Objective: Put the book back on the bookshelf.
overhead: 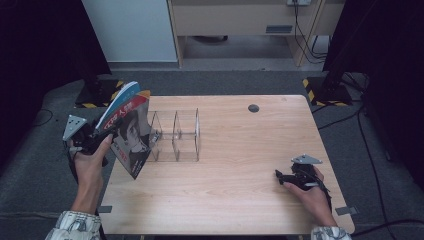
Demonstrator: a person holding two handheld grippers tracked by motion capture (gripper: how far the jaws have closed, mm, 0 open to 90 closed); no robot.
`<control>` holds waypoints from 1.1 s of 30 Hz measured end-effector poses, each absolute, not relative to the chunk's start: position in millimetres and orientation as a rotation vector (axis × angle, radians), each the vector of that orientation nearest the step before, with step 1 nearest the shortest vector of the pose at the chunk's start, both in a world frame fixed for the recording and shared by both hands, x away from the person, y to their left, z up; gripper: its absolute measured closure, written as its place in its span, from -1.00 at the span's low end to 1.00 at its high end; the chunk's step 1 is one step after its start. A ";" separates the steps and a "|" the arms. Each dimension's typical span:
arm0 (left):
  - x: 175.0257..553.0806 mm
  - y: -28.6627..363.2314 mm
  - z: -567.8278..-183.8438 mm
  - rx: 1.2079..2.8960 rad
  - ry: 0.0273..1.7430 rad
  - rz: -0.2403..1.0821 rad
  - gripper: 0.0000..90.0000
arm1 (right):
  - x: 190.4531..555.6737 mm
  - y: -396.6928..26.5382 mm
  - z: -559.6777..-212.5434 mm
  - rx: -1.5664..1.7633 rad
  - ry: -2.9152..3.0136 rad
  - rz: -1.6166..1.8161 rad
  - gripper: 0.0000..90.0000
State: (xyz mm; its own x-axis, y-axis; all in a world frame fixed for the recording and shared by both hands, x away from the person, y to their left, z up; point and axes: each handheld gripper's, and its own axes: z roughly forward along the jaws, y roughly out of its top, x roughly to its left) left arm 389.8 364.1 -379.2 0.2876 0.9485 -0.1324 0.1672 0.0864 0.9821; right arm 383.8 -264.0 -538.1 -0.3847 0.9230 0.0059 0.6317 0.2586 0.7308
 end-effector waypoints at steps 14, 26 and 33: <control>385.2 358.1 -379.3 1.389 1.116 0.843 -0.73 | 383.9 -264.2 -538.3 1.401 2.118 0.923 -0.66; 378.3 359.7 -384.5 1.423 1.117 0.828 -0.91 | 383.9 -264.2 -538.3 1.402 2.118 0.924 -0.66; 372.3 358.8 -383.1 1.434 1.115 0.834 -0.92 | 383.9 -264.1 -538.3 1.400 2.121 0.925 -0.67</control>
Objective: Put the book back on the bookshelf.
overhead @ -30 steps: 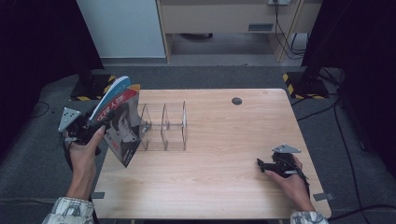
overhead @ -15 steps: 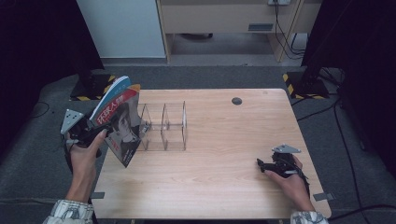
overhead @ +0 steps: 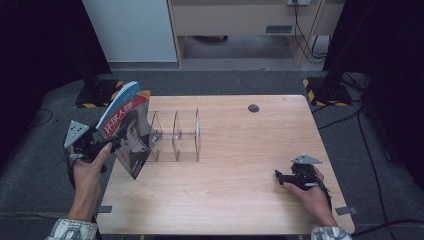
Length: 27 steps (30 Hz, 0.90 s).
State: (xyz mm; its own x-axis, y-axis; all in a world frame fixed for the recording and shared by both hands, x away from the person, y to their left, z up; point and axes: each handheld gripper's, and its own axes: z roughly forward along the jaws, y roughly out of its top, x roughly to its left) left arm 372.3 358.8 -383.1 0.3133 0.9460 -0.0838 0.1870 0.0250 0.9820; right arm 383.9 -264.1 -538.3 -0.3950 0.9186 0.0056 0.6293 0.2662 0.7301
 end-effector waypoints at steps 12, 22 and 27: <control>359.7 362.5 -391.8 1.464 1.116 0.842 -0.92 | 384.0 -264.2 -538.4 1.399 2.120 0.925 -0.67; 351.1 364.9 -401.1 1.480 1.119 0.830 -0.92 | 384.0 -264.2 -538.4 1.399 2.121 0.925 -0.67; 347.9 364.7 -403.5 1.486 1.118 0.828 -0.92 | 384.0 -264.1 -538.4 1.400 2.121 0.925 -0.67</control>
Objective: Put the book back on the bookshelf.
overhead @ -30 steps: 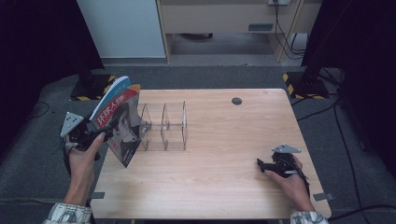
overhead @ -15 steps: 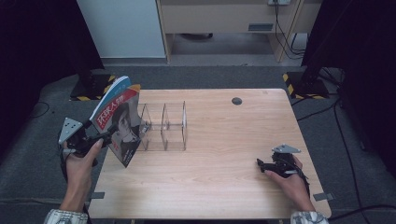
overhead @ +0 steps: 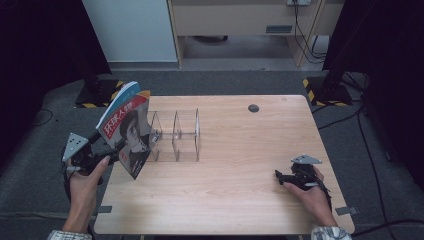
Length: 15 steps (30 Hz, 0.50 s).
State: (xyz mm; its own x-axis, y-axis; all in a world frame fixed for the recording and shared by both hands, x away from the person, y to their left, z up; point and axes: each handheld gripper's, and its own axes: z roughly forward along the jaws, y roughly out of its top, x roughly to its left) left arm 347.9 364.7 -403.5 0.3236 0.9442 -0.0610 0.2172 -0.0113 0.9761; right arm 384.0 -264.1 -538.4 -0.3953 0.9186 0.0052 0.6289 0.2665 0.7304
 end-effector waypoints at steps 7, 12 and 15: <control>342.2 362.6 -409.7 1.494 1.123 0.804 -0.91 | 383.7 -263.9 -538.3 1.400 2.122 0.925 -0.67; 341.9 363.2 -404.0 1.495 1.115 0.815 -0.90 | 383.8 -263.9 -538.3 1.399 2.122 0.924 -0.67; 340.8 362.3 -401.1 1.493 1.105 0.817 -0.90 | 383.8 -263.9 -538.3 1.399 2.122 0.924 -0.67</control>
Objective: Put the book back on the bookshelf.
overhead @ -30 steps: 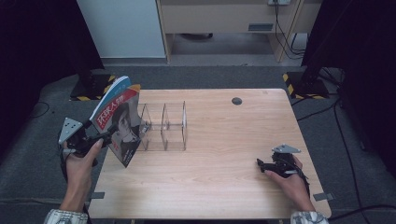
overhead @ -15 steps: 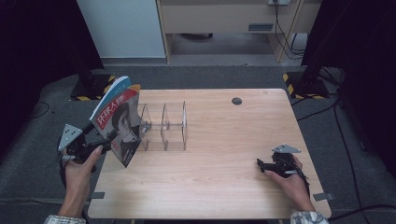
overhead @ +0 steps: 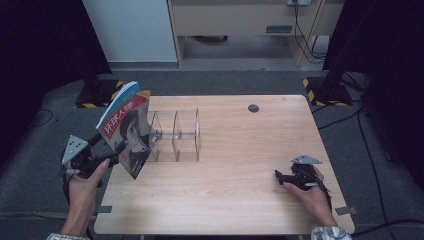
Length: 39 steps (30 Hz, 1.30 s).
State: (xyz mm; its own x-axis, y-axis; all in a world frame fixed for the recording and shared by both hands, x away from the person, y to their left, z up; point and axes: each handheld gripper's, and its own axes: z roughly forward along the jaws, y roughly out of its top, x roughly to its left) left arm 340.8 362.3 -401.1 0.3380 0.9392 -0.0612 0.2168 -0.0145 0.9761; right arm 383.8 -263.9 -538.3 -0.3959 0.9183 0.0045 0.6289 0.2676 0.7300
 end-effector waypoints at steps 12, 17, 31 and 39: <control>325.8 360.2 -403.7 1.517 1.094 0.802 -0.89 | 383.8 -263.9 -538.3 1.398 2.123 0.924 -0.67; 318.3 360.1 -406.2 1.538 1.092 0.793 -0.89 | 383.8 -263.9 -538.3 1.399 2.123 0.924 -0.67; 296.4 361.8 -425.8 1.568 1.101 0.742 -0.86 | 383.4 -263.2 -538.2 1.406 2.120 0.926 -0.68; 289.2 347.9 -440.0 1.604 1.091 0.700 -0.84 | 383.5 -263.2 -538.3 1.406 2.120 0.926 -0.68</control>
